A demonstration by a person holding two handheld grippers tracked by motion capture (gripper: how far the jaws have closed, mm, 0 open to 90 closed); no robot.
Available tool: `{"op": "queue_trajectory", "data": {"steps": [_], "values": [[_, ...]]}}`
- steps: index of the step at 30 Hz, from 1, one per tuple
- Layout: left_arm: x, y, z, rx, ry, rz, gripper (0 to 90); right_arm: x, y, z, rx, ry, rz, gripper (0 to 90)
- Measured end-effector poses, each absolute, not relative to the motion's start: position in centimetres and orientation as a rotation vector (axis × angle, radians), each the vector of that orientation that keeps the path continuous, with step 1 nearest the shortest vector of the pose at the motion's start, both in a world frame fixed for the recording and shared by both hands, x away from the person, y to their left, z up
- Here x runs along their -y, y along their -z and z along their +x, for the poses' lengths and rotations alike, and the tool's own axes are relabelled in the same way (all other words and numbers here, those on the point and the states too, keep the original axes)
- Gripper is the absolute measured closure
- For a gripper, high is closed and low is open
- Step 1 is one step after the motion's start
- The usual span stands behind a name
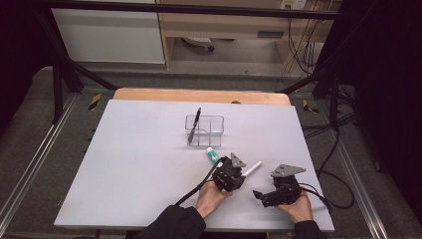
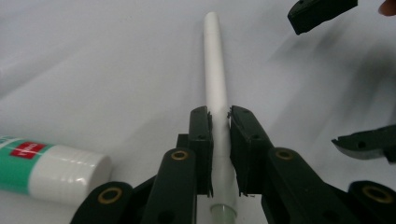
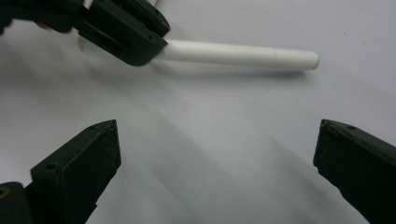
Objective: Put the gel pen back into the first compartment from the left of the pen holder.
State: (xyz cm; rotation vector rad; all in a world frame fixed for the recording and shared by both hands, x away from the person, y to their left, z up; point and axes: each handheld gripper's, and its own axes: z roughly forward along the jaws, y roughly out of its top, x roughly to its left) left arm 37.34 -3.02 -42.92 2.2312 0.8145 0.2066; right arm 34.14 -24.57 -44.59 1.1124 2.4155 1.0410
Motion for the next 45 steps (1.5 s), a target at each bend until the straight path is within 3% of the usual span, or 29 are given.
{"op": "queue_trajectory", "data": {"steps": [19, 45], "values": [[-3.1, 40.7, 36.6, -0.677, -0.137, 2.278, 78.2, 23.7, 44.2, 34.0, -2.427, -1.039, 1.053, 1.4], [-12.4, 38.9, 36.5, -0.682, -0.134, 2.31, 78.2, 18.2, 42.3, 34.3, -2.48, -0.95, 0.829, 1.2]]}}
